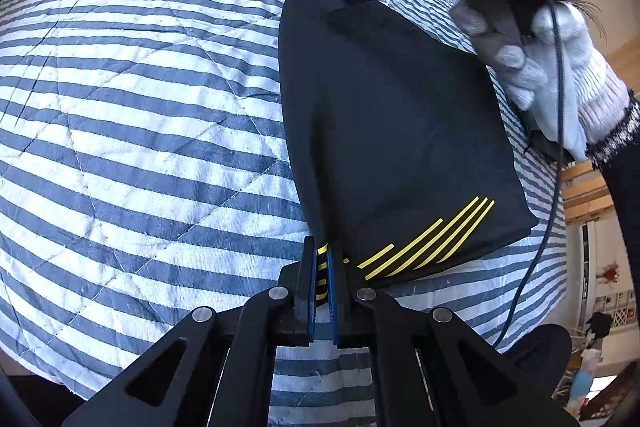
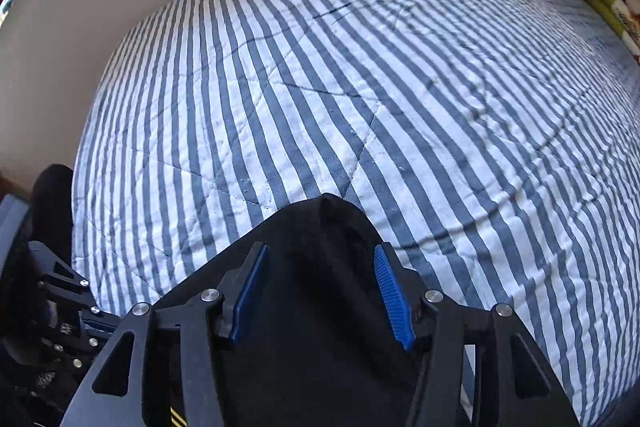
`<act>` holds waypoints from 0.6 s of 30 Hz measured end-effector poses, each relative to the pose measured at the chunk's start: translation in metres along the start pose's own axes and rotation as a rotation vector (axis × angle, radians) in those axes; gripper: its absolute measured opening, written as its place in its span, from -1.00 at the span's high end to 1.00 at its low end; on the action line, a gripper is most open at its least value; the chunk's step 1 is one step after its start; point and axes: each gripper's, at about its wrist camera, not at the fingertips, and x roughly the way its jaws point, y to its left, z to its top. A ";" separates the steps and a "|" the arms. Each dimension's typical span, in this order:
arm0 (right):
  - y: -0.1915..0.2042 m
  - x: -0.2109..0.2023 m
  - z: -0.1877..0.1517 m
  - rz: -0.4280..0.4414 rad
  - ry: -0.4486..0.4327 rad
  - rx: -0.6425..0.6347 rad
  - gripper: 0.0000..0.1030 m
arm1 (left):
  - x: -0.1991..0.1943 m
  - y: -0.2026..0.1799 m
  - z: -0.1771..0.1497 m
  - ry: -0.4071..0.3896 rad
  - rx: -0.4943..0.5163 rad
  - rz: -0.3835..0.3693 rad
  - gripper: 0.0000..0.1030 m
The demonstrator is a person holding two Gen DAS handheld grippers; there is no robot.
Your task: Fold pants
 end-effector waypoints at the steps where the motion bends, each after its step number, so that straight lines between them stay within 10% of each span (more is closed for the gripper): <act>1: -0.002 0.009 0.003 0.017 0.021 -0.006 0.02 | 0.005 -0.005 0.002 0.002 0.003 0.002 0.92; 12: -0.029 0.028 0.012 0.146 0.043 0.020 -0.09 | 0.001 0.001 0.000 -0.004 0.008 -0.022 0.92; 15: -0.020 0.029 0.014 0.176 0.052 0.001 0.64 | -0.001 0.006 0.000 -0.004 -0.011 -0.037 0.92; 18: -0.013 0.028 0.022 0.153 0.028 0.004 0.79 | -0.006 0.016 0.003 -0.006 -0.038 -0.056 0.92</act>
